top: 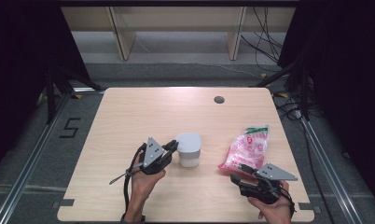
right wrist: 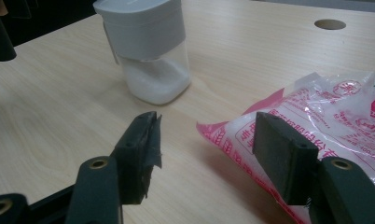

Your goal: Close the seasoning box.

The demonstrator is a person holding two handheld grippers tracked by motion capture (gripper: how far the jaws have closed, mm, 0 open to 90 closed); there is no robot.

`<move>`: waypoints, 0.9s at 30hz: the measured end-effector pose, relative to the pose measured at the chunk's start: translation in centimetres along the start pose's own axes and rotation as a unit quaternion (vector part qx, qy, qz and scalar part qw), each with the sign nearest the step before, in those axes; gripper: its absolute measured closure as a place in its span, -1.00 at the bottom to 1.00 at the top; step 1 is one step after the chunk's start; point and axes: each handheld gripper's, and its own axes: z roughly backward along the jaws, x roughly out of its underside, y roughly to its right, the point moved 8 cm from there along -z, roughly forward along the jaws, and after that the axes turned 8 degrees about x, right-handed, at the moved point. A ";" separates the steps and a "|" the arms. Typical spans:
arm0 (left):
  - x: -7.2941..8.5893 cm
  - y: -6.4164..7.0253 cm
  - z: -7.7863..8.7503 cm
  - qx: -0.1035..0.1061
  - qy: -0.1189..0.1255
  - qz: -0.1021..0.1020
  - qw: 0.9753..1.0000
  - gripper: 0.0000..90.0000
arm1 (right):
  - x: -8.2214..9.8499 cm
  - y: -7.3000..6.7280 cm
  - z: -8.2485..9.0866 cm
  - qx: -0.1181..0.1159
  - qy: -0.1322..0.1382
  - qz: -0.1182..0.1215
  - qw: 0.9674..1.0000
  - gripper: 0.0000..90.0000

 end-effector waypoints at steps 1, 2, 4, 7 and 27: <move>0.0 0.0 0.2 0.003 0.001 0.004 1.000 0.73 | 0.1 0.0 0.0 0.001 -0.003 -0.003 1.000 -0.08; 0.1 0.1 0.4 0.004 0.004 0.005 1.000 0.73 | 0.1 0.0 0.0 0.001 -0.003 -0.003 1.000 -0.08; 0.2 0.3 0.6 0.012 0.003 0.012 1.000 0.62 | 0.0 0.0 -0.1 -0.003 0.000 0.004 1.000 -0.08; 0.5 0.7 0.8 0.033 0.007 0.027 0.999 0.45 | 0.0 -0.1 -0.1 -0.004 0.001 0.001 1.000 -0.08; 2.4 2.6 1.5 0.052 -0.009 0.046 0.998 -0.29 | 0.2 -0.1 -0.4 -0.005 0.004 0.015 1.000 -0.09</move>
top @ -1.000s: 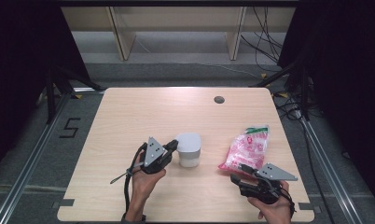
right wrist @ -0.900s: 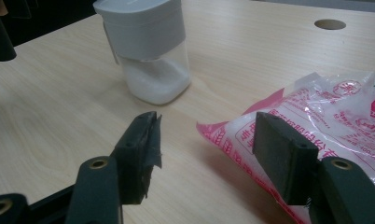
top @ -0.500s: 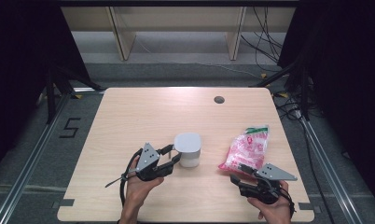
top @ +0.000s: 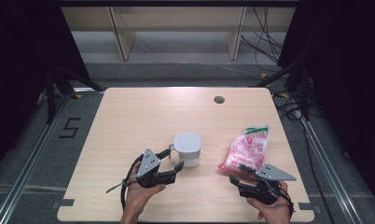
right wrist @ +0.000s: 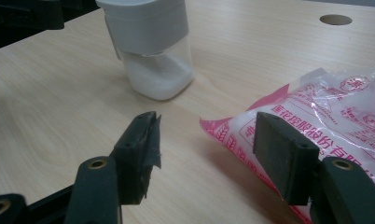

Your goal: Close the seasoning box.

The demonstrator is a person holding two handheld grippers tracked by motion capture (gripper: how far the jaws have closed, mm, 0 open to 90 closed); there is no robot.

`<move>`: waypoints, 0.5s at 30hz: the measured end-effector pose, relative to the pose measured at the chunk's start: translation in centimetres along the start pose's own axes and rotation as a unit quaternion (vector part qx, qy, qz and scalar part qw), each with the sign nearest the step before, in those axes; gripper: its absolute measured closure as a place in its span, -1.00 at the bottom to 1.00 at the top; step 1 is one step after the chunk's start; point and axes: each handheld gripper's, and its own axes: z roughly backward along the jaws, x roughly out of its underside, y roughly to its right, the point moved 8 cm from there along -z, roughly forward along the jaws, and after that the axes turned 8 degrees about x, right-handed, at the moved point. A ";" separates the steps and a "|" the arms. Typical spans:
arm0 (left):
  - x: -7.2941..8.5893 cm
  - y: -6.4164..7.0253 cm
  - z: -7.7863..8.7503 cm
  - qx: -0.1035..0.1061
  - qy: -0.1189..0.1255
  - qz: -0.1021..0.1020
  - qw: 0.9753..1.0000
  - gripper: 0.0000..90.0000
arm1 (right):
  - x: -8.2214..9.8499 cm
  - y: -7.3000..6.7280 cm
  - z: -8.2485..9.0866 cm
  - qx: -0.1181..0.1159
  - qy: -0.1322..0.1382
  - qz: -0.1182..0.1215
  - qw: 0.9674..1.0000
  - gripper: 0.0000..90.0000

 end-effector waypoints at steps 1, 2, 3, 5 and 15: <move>0.1 0.2 0.0 0.002 0.001 0.002 1.000 -0.29 | 0.1 0.0 0.1 -0.004 -0.009 0.002 1.000 -0.09; 0.0 0.3 0.0 0.008 0.004 -0.006 1.000 -0.29 | 0.0 -0.1 0.2 -0.003 -0.005 0.000 1.000 -0.09; 0.2 0.4 0.1 0.002 0.000 0.004 1.000 -0.30 | 0.0 -0.1 0.1 -0.003 -0.001 0.000 1.000 -0.09; 0.4 0.6 0.0 0.001 0.003 0.006 1.000 -0.33 | 0.1 -0.2 0.1 -0.011 -0.008 -0.002 1.000 -0.09; 1.5 1.3 0.0 0.010 -0.003 -0.001 1.000 -0.35 | 0.3 -0.5 0.3 -0.003 -0.014 -0.027 1.000 -0.11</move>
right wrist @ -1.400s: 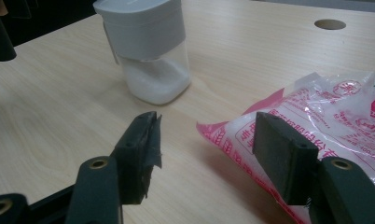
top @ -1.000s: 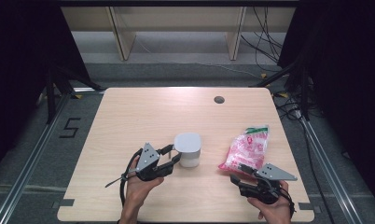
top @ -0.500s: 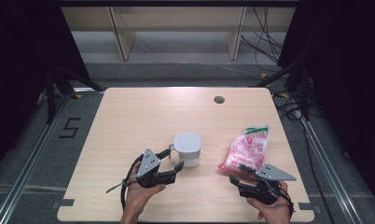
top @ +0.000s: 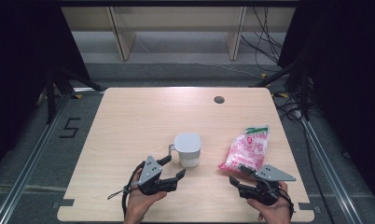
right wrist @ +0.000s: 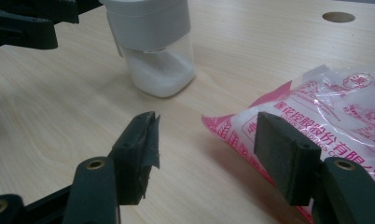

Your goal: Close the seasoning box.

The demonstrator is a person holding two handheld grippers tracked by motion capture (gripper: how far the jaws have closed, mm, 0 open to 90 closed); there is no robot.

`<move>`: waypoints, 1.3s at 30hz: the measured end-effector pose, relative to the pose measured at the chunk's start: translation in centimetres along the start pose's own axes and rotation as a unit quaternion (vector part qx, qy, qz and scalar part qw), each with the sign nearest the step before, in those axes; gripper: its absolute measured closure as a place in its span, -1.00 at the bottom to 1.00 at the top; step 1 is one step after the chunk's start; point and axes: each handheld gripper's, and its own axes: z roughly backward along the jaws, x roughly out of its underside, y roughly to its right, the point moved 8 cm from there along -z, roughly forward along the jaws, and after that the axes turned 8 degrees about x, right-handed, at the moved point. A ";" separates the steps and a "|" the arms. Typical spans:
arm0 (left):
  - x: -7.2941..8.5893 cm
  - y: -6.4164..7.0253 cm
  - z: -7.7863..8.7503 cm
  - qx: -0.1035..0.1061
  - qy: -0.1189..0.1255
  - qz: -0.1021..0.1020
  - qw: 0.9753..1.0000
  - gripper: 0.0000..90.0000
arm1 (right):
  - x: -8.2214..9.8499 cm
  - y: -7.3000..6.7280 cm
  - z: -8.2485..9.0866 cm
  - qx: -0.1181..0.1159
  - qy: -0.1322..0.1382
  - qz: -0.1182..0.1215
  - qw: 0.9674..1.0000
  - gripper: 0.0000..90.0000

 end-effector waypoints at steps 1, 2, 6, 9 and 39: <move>0.1 0.2 -0.1 0.003 0.002 0.003 1.000 -0.36 | 0.0 0.0 0.0 -0.001 0.000 0.000 1.000 -0.11; 0.2 0.3 -0.1 0.002 -0.004 0.001 1.000 -0.36 | 0.0 0.0 0.0 -0.001 0.000 0.001 1.000 -0.11; 0.5 1.0 -0.3 0.011 0.001 0.000 1.000 -0.34 | 0.1 0.1 0.0 -0.001 0.000 0.009 1.000 -0.12; 0.6 1.8 -0.1 0.017 0.006 0.016 1.000 -0.34 | 0.1 0.2 0.1 -0.002 0.002 0.019 1.000 -0.13; 4.4 4.4 0.4 0.008 -0.023 0.016 1.000 -0.41 | 4.3 -1.5 1.2 -0.049 -0.060 0.053 0.996 -0.39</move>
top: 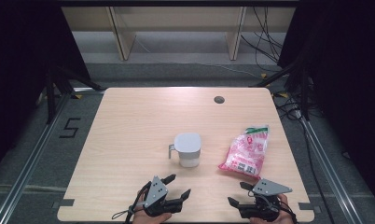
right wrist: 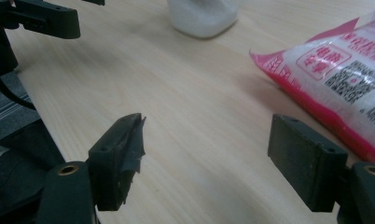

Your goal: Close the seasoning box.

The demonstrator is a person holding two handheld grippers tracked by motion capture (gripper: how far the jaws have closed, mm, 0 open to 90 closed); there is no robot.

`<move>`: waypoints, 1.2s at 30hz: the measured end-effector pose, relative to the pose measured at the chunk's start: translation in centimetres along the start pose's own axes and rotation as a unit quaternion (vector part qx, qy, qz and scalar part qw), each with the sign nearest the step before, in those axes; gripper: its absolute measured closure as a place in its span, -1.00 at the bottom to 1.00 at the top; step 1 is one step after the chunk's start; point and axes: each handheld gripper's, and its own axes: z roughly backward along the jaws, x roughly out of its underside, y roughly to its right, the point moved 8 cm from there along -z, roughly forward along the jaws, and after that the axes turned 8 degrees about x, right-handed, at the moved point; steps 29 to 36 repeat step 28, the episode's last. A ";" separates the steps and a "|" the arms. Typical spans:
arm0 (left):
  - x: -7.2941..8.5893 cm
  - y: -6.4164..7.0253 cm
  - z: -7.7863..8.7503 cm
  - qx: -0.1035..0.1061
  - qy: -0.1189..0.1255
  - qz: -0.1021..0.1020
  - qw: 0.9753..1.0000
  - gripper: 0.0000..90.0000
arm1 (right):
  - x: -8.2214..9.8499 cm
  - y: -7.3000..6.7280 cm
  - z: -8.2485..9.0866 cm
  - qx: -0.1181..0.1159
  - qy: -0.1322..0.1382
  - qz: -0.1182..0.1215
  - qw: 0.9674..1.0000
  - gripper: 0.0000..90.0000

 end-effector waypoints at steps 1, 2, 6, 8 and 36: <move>0.1 0.2 0.0 0.004 0.001 0.001 1.000 -0.41 | 0.3 -0.1 0.2 0.000 -0.014 -0.008 1.000 -0.39; 0.0 0.2 -0.1 0.010 0.004 -0.014 1.000 -0.41 | 0.5 -0.1 0.2 -0.001 -0.014 -0.009 1.000 -0.39; 0.1 0.5 0.1 0.011 0.002 -0.010 1.000 -0.41 | 0.9 0.1 0.4 0.005 -0.011 -0.002 1.000 -0.39; -0.1 0.6 0.2 0.009 0.004 -0.010 1.000 -0.42 | 1.3 -0.2 0.5 0.002 -0.021 -0.002 1.000 -0.39; 0.0 -0.5 0.4 0.000 -0.004 0.003 1.000 -0.48 | 1.6 -0.5 0.3 -0.004 -0.032 0.007 0.999 -0.39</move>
